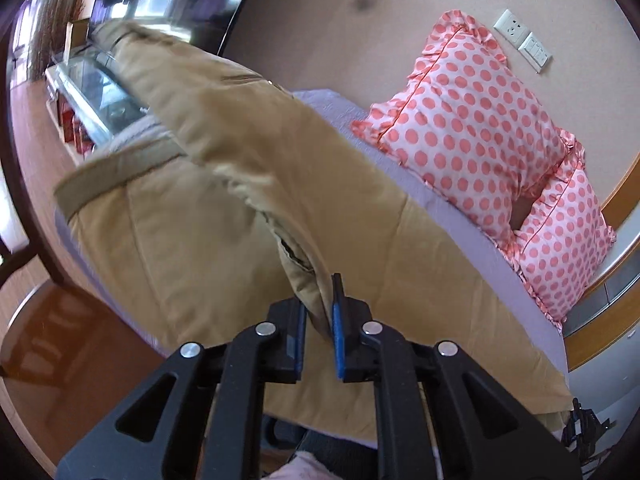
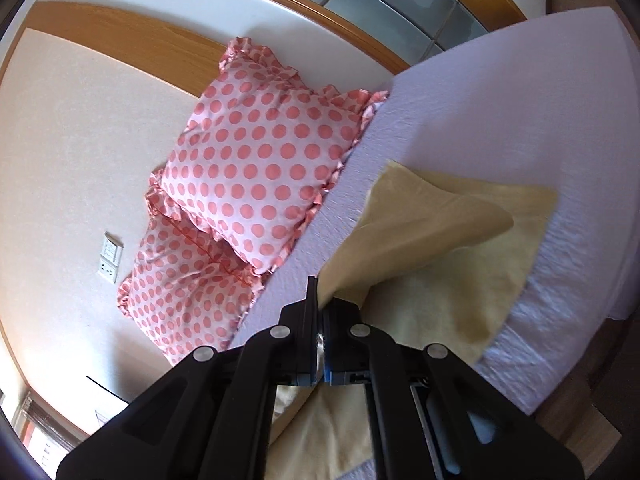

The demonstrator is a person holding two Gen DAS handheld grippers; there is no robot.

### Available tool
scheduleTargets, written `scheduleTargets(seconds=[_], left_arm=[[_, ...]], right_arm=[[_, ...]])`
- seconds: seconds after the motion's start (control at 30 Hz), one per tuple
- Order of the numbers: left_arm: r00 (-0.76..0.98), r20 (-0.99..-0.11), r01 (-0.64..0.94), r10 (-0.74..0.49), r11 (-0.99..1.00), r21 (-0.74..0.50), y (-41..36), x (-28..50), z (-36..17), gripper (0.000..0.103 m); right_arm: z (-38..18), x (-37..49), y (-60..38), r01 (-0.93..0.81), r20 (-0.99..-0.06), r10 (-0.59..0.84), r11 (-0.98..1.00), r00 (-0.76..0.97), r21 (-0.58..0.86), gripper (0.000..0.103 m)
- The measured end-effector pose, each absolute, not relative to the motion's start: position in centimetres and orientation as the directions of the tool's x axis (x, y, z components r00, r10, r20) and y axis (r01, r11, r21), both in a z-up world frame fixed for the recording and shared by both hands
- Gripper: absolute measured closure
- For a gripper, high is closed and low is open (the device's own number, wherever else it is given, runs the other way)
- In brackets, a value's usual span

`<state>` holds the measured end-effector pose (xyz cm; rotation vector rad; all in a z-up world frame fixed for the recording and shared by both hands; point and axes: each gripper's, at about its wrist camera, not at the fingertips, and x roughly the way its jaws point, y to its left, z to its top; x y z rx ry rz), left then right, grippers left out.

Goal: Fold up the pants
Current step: 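Grasp the waistband with the left tool while the right tool lifts the hem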

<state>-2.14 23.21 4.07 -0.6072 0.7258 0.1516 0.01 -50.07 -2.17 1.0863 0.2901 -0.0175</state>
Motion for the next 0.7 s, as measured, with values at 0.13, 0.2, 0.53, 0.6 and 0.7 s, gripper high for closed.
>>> scheduleTargets(seconds=[0.13, 0.2, 0.53, 0.6, 0.7], left_arm=[[0.746, -0.658, -0.339, -0.104, 0.792, -0.509, 23.6, -3.5, 2.0, 0.092], [0.758, -0.644, -0.328, -0.101, 0.795, -0.510, 23.4, -3.8, 2.0, 0.092], [0.769, -0.627, -0.299, -0.129, 0.793, -0.530, 23.3, -4.9, 0.6, 0.088], [0.773, -0.619, -0.291, -0.135, 0.792, -0.536, 23.4, -5.1, 0.5, 0.088], [0.775, -0.616, -0.287, -0.140, 0.791, -0.540, 23.4, -5.2, 0.3, 0.088]], right_arm=[[-4.0, -0.6, -50.3, 0.192, -0.273, 0.124, 0.446, 0.954, 0.874, 0.101], [-4.2, -1.1, -50.2, 0.194, -0.273, 0.118, 0.445, 0.955, 0.874, 0.101], [-4.7, -2.2, -50.0, 0.267, -0.345, 0.065, 0.507, 0.936, 0.820, 0.101], [-4.4, -2.5, -49.7, 0.273, -0.351, 0.048, 0.535, 0.935, 0.800, 0.101], [-4.4, -2.9, -49.6, 0.290, -0.364, 0.029, 0.550, 0.931, 0.783, 0.101]])
